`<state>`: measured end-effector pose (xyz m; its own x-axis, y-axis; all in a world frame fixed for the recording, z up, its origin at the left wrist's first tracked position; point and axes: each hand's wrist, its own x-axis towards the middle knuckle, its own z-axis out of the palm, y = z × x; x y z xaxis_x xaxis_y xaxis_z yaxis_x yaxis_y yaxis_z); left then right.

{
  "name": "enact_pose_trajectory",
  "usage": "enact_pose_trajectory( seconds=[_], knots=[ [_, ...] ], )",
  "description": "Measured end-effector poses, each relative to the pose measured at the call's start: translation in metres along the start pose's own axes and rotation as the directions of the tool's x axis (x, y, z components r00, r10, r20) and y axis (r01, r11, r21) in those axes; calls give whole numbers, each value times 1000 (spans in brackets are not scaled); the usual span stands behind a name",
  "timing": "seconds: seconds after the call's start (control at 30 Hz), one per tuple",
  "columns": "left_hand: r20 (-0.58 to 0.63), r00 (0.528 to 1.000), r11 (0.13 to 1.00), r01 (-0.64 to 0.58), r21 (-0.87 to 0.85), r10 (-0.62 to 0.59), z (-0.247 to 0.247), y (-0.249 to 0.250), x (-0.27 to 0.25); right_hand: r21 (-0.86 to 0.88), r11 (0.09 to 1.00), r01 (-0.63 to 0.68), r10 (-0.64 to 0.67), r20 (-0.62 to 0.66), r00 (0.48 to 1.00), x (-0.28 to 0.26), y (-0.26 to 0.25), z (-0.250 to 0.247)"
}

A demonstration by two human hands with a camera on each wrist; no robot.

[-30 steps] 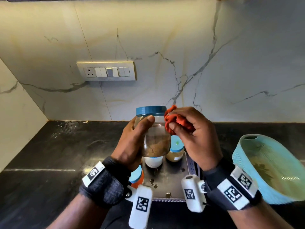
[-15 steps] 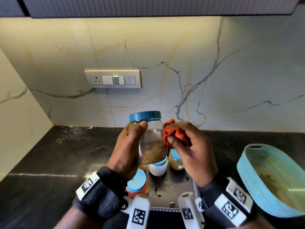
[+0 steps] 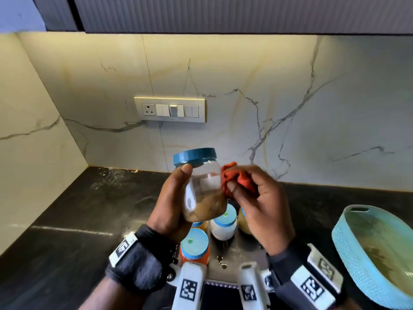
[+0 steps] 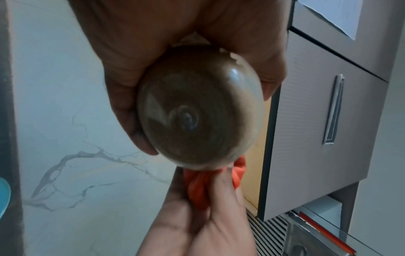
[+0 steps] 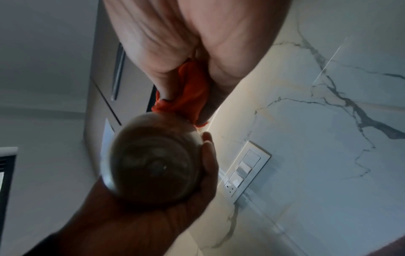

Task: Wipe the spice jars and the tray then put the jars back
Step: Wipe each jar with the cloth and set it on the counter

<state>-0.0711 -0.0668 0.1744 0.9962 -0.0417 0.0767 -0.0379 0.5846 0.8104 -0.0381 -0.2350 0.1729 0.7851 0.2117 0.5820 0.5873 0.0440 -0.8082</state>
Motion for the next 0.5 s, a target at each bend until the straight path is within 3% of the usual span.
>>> enact_pose_trajectory(
  seconds=[0.1, 0.2, 0.27, 0.4, 0.5],
  knots=[
    [-12, 998, 997, -62, -51, 61, -4, 8, 0, -259, 941, 217, -198, 97, 975, -23, -12, 1],
    [-1, 998, 997, -60, -51, 60, -6, 3, -4, -402, 802, 442, -358, 269, 894, -23, -23, 3],
    [-30, 997, 997, -71, 17, 72, -6, -3, -6, -445, 774, 450, -363, 270, 892, -8, -26, 4],
    [-159, 982, 990, -81, 115, 99, -8, -11, -4, -466, 817, 338, -283, 187, 941, 19, -22, 1],
    [-246, 958, 982, -107, 158, 144, -17, -7, -3, -521, 693, 498, -333, 382, 862, -9, -22, 12]
  ],
)
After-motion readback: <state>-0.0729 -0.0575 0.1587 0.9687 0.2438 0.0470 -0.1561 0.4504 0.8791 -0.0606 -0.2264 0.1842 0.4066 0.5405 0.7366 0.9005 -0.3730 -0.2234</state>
